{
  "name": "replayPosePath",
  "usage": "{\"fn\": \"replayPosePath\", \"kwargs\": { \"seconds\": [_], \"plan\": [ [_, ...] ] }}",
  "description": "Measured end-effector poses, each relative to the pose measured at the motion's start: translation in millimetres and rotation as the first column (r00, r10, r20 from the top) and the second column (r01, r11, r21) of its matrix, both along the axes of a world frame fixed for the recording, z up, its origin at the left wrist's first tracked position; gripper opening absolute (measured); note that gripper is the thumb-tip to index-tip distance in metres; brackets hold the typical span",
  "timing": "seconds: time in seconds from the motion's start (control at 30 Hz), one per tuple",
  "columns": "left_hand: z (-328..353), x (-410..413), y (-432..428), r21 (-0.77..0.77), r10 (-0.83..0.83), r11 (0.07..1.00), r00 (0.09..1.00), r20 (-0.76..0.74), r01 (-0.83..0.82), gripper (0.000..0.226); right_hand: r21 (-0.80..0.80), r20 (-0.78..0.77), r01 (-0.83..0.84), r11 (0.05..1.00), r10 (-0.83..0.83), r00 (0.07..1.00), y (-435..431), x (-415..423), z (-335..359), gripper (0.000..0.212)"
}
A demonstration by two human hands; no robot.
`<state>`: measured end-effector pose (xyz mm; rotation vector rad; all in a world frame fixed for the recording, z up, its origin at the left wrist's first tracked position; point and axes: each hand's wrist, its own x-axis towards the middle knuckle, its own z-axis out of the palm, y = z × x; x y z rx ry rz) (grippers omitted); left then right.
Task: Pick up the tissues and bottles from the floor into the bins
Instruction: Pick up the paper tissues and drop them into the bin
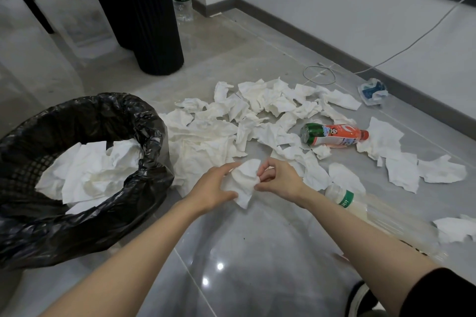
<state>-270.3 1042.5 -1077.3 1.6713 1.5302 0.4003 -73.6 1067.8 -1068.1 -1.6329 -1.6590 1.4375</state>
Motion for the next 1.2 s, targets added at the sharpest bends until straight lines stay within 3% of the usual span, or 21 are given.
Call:
{"fn": "replayPosePath", "kwargs": {
  "seconds": [0.13, 0.27, 0.4, 0.53, 0.67, 0.87, 1.07, 1.2],
  "plan": [
    [5, 10, -1, -0.002, 0.086, 0.996, 0.996, 0.013, -0.086, 0.042, -0.017, -0.083, 0.111, 0.994, -0.112, 0.99, -2, 0, 1, 0.028],
    [4, 18, 8, 0.047, 0.233, 0.972, 0.972, -0.029, -0.232, 0.029, 0.037, -0.042, 0.186, 0.982, -0.184, 0.982, 4, 7, -4, 0.026],
    [2, 23, 18, 0.058, 0.309, 0.95, 0.951, -0.006, -0.308, 0.026, 0.242, 0.335, 0.185, 0.953, -0.261, 0.906, 18, 42, -22, 0.036],
    [-3, 31, 26, 0.045, 0.298, 0.954, 0.955, -0.002, -0.298, 0.025, 0.123, 0.508, 0.264, 0.957, -0.289, 0.811, 26, 77, -38, 0.059],
    [-12, 36, 33, 0.039, 0.277, 0.96, 0.961, -0.009, -0.277, 0.026, 0.04, 0.492, 0.304, 0.952, -0.283, 0.823, 32, 82, -51, 0.062],
    [-16, 44, 37, 0.034, 0.229, 0.973, 0.972, -0.058, -0.228, 0.027, 0.074, 0.572, 0.274, 0.959, -0.266, 0.776, 29, 77, -68, 0.025],
    [-3, 47, 37, 0.062, 0.21, 0.976, 0.977, -0.047, -0.207, 0.029, 0.221, 0.394, 0.475, 0.852, -0.523, 0.756, 26, 70, -41, 0.023],
    [20, 39, 30, 0.11, 0.208, 0.973, 0.978, -0.019, -0.205, 0.027, 0.267, 0.273, 0.492, 0.828, -0.555, 0.786, 23, 55, -15, 0.022]
  ]
}}
